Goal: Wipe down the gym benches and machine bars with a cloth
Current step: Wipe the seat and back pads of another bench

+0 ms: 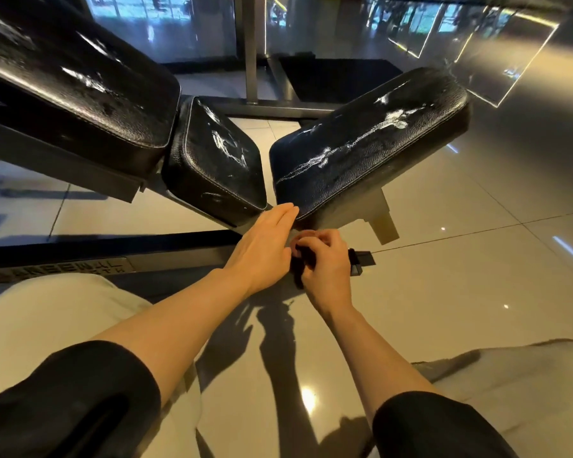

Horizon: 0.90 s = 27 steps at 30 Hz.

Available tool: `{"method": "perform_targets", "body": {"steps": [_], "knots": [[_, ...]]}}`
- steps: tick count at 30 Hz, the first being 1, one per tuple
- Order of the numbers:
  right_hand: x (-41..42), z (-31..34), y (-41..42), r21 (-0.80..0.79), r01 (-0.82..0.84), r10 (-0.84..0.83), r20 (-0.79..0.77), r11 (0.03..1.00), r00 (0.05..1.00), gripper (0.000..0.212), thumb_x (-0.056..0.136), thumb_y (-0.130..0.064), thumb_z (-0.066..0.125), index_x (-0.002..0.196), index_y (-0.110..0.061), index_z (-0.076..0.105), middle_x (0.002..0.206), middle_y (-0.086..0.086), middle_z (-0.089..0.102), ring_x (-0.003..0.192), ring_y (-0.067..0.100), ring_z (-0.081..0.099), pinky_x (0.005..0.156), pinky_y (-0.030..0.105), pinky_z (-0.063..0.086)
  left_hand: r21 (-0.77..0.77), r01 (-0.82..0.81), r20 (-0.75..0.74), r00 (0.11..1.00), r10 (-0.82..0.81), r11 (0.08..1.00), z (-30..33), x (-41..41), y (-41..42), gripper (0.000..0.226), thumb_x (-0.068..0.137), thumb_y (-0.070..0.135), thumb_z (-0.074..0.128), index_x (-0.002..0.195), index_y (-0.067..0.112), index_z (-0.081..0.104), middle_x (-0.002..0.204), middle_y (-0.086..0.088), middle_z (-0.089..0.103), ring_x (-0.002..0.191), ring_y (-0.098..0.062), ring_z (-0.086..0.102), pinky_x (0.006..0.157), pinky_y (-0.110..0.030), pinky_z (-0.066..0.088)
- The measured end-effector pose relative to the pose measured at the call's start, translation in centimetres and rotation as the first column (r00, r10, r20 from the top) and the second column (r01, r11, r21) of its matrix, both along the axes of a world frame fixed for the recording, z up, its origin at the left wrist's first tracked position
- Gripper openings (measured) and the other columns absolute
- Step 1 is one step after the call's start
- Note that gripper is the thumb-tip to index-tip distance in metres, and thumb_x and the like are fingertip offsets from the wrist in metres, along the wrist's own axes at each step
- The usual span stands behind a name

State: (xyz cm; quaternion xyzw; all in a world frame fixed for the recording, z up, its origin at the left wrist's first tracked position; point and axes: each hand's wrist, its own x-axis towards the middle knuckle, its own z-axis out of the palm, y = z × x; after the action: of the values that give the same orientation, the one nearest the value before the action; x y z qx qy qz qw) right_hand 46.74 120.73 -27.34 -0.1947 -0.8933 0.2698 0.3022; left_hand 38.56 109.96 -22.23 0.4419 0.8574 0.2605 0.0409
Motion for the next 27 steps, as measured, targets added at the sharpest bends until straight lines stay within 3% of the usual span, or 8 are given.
{"method": "perform_targets", "body": {"steps": [5, 9, 11, 14, 17, 20, 24, 27], "knots": [[0.1, 3.1, 1.1, 0.057, 0.22, -0.187, -0.353, 0.974, 0.917, 0.027, 0.08, -0.009, 0.057, 0.105, -0.005, 0.067, 0.112, 0.018, 0.052, 0.102, 0.026, 0.048, 0.084, 0.022, 0.041, 0.056, 0.03, -0.083, 0.996, -0.026, 0.998, 0.2, 0.1, 1.2, 0.068, 0.09, 0.007, 0.058, 0.151, 0.01, 0.027, 0.157, -0.004, 0.023, 0.144, -0.019, 0.02, 0.115, -0.026, 0.018], [-0.5, 2.8, 2.5, 0.169, 0.074, -0.047, -0.162, 0.983, 0.986, 0.034, 0.075, 0.003, 0.068, 0.106, -0.011, 0.067, 0.118, 0.013, 0.052, 0.105, 0.027, 0.047, 0.083, 0.027, 0.045, 0.111, 0.039, -0.117, 0.993, -0.026, 0.993, 0.1, 0.3, 1.9, 0.067, 0.087, 0.004, 0.06, 0.148, 0.008, 0.032, 0.154, -0.008, 0.03, 0.141, -0.022, 0.026, 0.115, -0.029, 0.021], [0.0, 1.3, 2.7, 0.094, 0.047, -0.039, -0.086, 0.994, 0.996, 0.033, 0.072, 0.008, 0.066, 0.098, -0.012, 0.069, 0.109, 0.009, 0.053, 0.099, 0.03, 0.051, 0.079, 0.036, 0.048, 0.128, 0.04, -0.12, 0.992, -0.024, 0.991, 0.1, 0.5, 2.3, 0.066, 0.087, 0.004, 0.06, 0.148, 0.008, 0.033, 0.154, -0.007, 0.03, 0.141, -0.022, 0.026, 0.114, -0.03, 0.023], [0.4, 1.3, 3.2, -0.043, 0.195, -0.2, -0.202, 0.98, 0.959, 0.024, 0.076, 0.007, 0.061, 0.093, -0.008, 0.068, 0.103, 0.01, 0.049, 0.096, 0.031, 0.053, 0.078, 0.039, 0.05, 0.148, 0.059, -0.155, 0.987, -0.036, 0.987, 0.3, 0.7, 3.0, 0.065, 0.086, 0.002, 0.061, 0.146, 0.007, 0.037, 0.153, -0.008, 0.032, 0.141, -0.022, 0.027, 0.113, -0.031, 0.025], [-0.2, 4.0, 3.4, 0.058, 0.246, -0.203, -0.399, 0.968, 0.894, 0.019, 0.083, -0.003, 0.06, 0.1, -0.004, 0.067, 0.106, 0.017, 0.05, 0.097, 0.028, 0.05, 0.08, 0.027, 0.045, 0.186, 0.08, -0.176, 0.983, -0.047, 0.979, 0.4, 0.7, 3.6, 0.065, 0.082, 0.0, 0.063, 0.143, 0.003, 0.041, 0.149, -0.012, 0.037, 0.139, -0.026, 0.031, 0.113, -0.035, 0.028], [-0.9, 3.9, 4.3, 0.15, 0.183, -0.137, -0.274, 0.972, 0.952, 0.023, 0.081, 0.0, 0.064, 0.103, -0.008, 0.067, 0.11, 0.014, 0.052, 0.1, 0.026, 0.048, 0.082, 0.013, 0.038, 0.208, 0.075, -0.177, 0.984, -0.038, 0.975, 0.3, 0.8, 4.2, 0.064, 0.081, 0.0, 0.063, 0.141, 0.003, 0.043, 0.148, -0.011, 0.038, 0.139, -0.025, 0.031, 0.112, -0.034, 0.028], [-0.1, 2.2, 5.0, -0.127, 0.296, -0.314, -0.157, 0.947, 0.936, 0.027, 0.075, 0.009, 0.058, 0.092, -0.009, 0.069, 0.1, 0.007, 0.049, 0.094, 0.025, 0.052, 0.083, 0.034, 0.05, 0.233, 0.082, -0.179, 0.983, -0.04, 0.969, 0.2, 1.3, 4.8, 0.064, 0.082, 0.0, 0.062, 0.142, 0.004, 0.042, 0.149, -0.01, 0.037, 0.139, -0.022, 0.031, 0.112, -0.031, 0.026], [-0.3, 4.3, 5.2, -0.072, 0.388, -0.384, -0.393, 0.919, 0.836, 0.023, 0.075, 0.007, 0.057, 0.093, -0.004, 0.066, 0.099, 0.014, 0.049, 0.092, 0.022, 0.05, 0.079, 0.009, 0.039, 0.246, 0.092, -0.187, 0.981, -0.046, 0.965, 0.1, 1.4, 5.3, 0.065, 0.081, -0.002, 0.062, 0.142, 0.005, 0.043, 0.148, -0.01, 0.039, 0.137, -0.023, 0.032, 0.11, -0.031, 0.028]]}}
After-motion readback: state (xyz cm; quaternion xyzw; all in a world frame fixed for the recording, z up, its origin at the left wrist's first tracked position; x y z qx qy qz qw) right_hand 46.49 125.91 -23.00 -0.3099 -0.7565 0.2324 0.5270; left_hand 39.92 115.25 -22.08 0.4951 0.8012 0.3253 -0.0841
